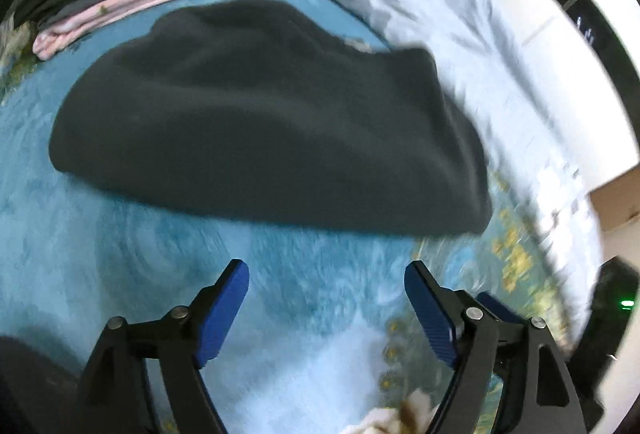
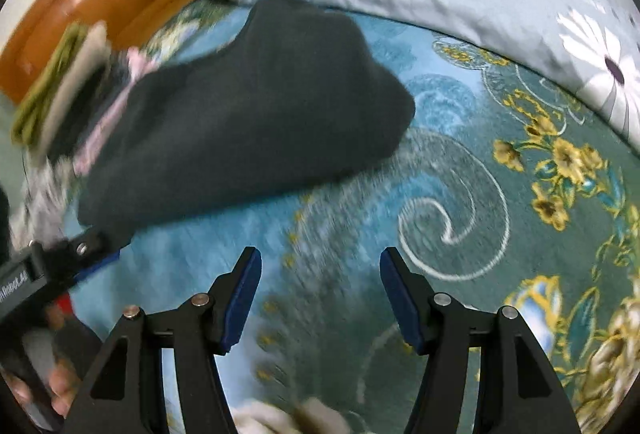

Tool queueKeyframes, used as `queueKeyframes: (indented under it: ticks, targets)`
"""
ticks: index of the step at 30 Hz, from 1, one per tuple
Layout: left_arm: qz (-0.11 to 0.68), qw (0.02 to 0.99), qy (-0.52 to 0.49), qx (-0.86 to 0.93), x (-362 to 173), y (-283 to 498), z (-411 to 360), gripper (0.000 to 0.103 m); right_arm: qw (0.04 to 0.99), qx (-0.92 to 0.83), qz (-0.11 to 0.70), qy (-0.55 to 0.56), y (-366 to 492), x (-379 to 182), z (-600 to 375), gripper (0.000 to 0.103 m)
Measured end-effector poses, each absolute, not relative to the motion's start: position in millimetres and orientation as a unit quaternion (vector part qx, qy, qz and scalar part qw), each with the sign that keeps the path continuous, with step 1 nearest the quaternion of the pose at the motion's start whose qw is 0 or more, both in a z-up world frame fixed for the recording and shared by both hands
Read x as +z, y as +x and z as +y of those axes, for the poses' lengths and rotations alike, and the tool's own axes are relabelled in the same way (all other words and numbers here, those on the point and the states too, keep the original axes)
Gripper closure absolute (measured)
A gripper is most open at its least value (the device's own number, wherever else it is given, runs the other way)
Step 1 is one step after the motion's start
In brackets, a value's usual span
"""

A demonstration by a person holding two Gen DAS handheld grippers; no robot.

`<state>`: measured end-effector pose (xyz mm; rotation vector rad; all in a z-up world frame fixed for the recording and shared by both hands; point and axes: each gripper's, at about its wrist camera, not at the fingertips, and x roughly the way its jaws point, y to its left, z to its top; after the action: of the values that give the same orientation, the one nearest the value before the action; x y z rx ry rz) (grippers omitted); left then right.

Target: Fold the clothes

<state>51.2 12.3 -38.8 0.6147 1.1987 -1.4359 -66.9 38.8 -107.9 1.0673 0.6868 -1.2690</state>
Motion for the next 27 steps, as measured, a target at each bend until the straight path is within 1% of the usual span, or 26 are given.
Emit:
queueKeyframes:
  ticks: [1,2,3,4,5,7,13,17,22,27]
  targets:
    - [0.499,0.561,0.273,-0.601,-42.5,42.4,16.4,0.017,0.626,-0.553,0.307,0.456,-65.1,-110.1,42.8,0.039]
    - [0.491,0.569,0.285,-0.596,-46.4,33.8,20.6,0.011,0.63,-0.556,0.31,0.445,-64.4,-112.3,46.2,0.033]
    - [0.481,0.575,0.294,-0.593,-51.8,27.4,24.2,0.001,0.633,-0.56,0.313,0.434,-63.8,-114.6,49.2,0.027]
    - [0.473,0.584,0.303,-0.586,-56.5,24.6,25.2,0.0,0.633,-0.567,0.315,0.422,-63.6,-117.7,51.2,0.02]
    - [0.464,0.594,0.312,-0.579,-61.3,21.8,26.2,0.0,0.631,-0.574,0.32,0.411,-63.5,-122.0,52.0,0.017]
    - [0.451,0.616,0.323,-0.56,-69.9,19.3,26.1,0.0,0.63,-0.578,0.331,0.399,-63.4,-130.8,49.8,0.016]
    - [0.452,0.66,0.287,-0.527,-92.7,31.0,30.6,0.0,0.634,-0.598,0.329,0.364,-62.2,-137.5,36.1,0.016]
    - [0.431,0.692,0.255,-0.52,-101.2,35.4,35.0,0.0,0.652,-0.595,0.332,0.333,-57.0,-142.5,23.6,0.016]
    - [0.414,0.702,0.234,-0.529,-104.5,27.9,37.8,0.0,0.68,-0.573,0.356,0.287,-46.0,-151.7,15.7,0.016]
    - [0.383,0.716,0.266,-0.52,-107.4,19.2,38.1,0.0,0.687,-0.568,0.352,0.287,-48.6,-155.3,12.6,0.008]
